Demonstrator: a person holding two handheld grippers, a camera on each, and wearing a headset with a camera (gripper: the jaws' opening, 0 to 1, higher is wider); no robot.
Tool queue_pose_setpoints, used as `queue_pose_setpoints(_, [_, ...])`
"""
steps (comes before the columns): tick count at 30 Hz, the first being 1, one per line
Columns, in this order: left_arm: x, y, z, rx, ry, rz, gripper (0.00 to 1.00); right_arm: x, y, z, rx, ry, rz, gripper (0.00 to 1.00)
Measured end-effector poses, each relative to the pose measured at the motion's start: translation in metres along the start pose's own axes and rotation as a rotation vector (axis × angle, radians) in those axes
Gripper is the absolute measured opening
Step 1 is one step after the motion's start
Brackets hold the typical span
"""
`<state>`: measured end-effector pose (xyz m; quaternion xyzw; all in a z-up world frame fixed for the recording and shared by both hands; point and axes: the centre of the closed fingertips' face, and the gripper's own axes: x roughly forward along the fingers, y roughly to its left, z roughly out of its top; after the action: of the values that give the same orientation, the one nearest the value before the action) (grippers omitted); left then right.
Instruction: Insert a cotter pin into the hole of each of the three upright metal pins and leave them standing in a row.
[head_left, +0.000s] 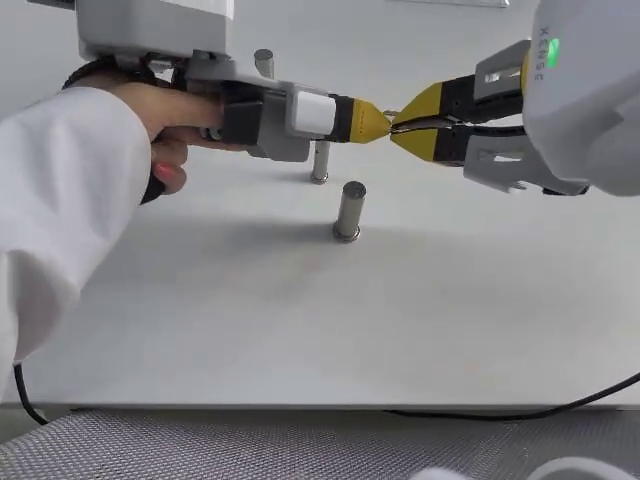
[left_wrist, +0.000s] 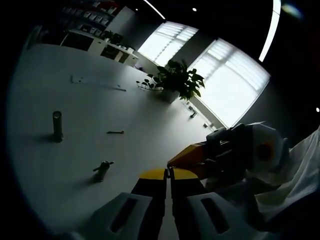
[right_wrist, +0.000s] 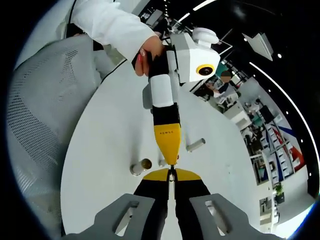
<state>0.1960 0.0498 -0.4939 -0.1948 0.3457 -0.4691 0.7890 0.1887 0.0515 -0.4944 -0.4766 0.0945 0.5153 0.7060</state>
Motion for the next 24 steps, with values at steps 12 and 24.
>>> queue_pose_setpoints(12, [-0.016, 0.005, -0.01, 0.099, 0.032, 0.007, 0.0, 0.001, 0.021, -0.01, 0.288, -0.073, 0.118, 0.1])
queue_pose_setpoints(24, [-0.027, -0.017, -0.021, 0.361, 0.063, -0.096, 0.0, -0.002, 0.041, 0.012, 0.661, -0.272, 0.3, 0.12])
